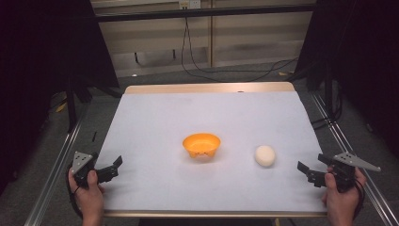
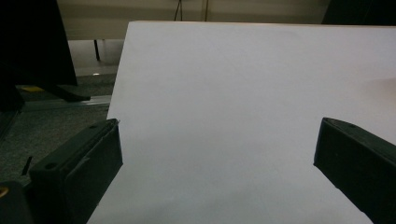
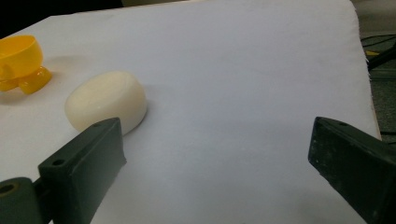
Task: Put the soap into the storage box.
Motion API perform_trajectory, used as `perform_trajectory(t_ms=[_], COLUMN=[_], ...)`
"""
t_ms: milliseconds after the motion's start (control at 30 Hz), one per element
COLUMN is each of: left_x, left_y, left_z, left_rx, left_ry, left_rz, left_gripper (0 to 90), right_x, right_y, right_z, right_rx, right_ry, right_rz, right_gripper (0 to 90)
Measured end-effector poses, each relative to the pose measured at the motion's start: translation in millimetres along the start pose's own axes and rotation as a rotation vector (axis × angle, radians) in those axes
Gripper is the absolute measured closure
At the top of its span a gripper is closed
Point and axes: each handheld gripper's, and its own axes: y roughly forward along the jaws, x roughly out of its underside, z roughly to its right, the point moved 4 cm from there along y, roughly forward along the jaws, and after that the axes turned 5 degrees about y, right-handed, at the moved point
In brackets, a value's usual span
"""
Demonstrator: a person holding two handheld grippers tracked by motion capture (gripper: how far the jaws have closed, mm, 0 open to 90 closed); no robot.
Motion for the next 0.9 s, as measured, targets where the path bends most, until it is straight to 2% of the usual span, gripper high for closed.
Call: perform_trajectory(t_ms=[100,133,367,433,667,733,800,900], left_x=[0.0,0.0,0.0,0.1,0.0,-0.1,-0.1,0.0], left_y=[0.5,0.9,0.7,0.8,0.5,0.8,0.9,0.6], left_z=[-0.9,-0.5,-0.6,0.1,0.0,0.1,0.8,1.2], left_rx=[-0.009,0.000,-0.001,0.004,0.002,-0.001,0.002,0.004], left_ry=[0.000,-0.007,0.005,0.001,0.000,0.004,0.002,0.007], left_rz=[-0.007,-0.009,-0.010,-0.009,-0.006,-0.007,-0.004,-0.007], left_gripper=[0.9,0.8,0.7,0.7,0.7,0.7,0.7,0.9], right_x=[0.1,0.1,0.2,0.2,-0.8,-1.9,-3.0,-3.2], right_y=[-0.2,-0.1,1.4,2.0,-0.3,-0.2,1.5,5.3], right_z=[-0.2,-0.6,0.5,1.2,-1.0,-3.1,-6.7,-12.0], right_rx=[-0.001,-0.002,0.022,0.027,0.015,0.009,-0.019,-0.037], right_ry=[0.001,0.001,0.000,0.014,0.007,-0.011,-0.021,-0.064], right_rz=[0.002,0.002,-0.009,-0.017,0.011,0.025,0.027,-0.027], right_gripper=[4.1,4.2,4.5,5.7,9.5,10.5,11.4,12.0])
